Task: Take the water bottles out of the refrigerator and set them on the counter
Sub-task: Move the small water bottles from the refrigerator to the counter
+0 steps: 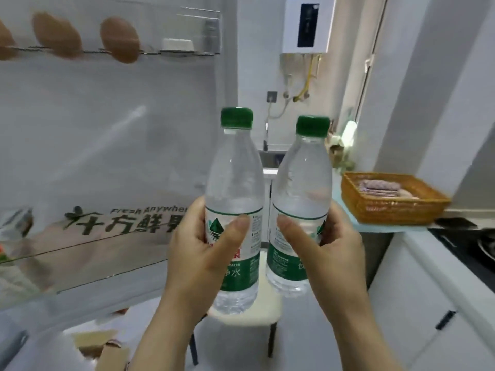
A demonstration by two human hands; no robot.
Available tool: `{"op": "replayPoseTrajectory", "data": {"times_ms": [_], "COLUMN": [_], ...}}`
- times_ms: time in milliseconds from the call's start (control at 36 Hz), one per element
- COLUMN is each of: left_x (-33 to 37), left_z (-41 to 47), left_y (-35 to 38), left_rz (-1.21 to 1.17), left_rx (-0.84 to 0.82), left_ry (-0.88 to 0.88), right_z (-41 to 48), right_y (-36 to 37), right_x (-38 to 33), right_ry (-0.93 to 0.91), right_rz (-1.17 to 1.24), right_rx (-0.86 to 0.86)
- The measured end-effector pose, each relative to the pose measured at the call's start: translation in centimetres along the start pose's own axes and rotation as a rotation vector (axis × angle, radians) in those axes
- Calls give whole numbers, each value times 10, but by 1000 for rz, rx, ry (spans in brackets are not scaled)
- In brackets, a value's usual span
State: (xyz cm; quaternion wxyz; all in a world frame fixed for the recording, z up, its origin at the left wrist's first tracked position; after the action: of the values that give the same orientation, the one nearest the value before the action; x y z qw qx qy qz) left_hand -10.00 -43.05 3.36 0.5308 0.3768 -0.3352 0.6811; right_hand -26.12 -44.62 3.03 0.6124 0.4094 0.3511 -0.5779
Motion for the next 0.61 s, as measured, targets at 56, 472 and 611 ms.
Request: {"op": "replayPoseTrajectory", "data": {"times_ms": [56,472,611], "left_x": [-6,-37,-36], "left_z": [11,47,35], "left_y": [20,146,195], "left_rz": [-36,-366,-408], "left_rx": [-78,-596,-758], "left_ry": [-1,-12,-29], "right_z": [2,-14,-33], "right_y": [-19,-105,-139], "right_x": [0,-9,-17], "right_ry": [-9,-87,-81], "right_rz": [-49,-304,-385], "right_rx": [82,575,739]}}
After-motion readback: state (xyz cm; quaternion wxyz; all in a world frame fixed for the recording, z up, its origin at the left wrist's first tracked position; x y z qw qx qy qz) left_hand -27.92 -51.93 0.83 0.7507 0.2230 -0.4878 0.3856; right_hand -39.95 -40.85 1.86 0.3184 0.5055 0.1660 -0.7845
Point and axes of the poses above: each hand's wrist, its own z-axis towards the middle knuckle, its own y-axis out of the palm, x = y × z, the point moved 3 cm from there along z, towards the middle knuckle, and after that the axes turned 2 degrees about -x, right-handed, at the moved point
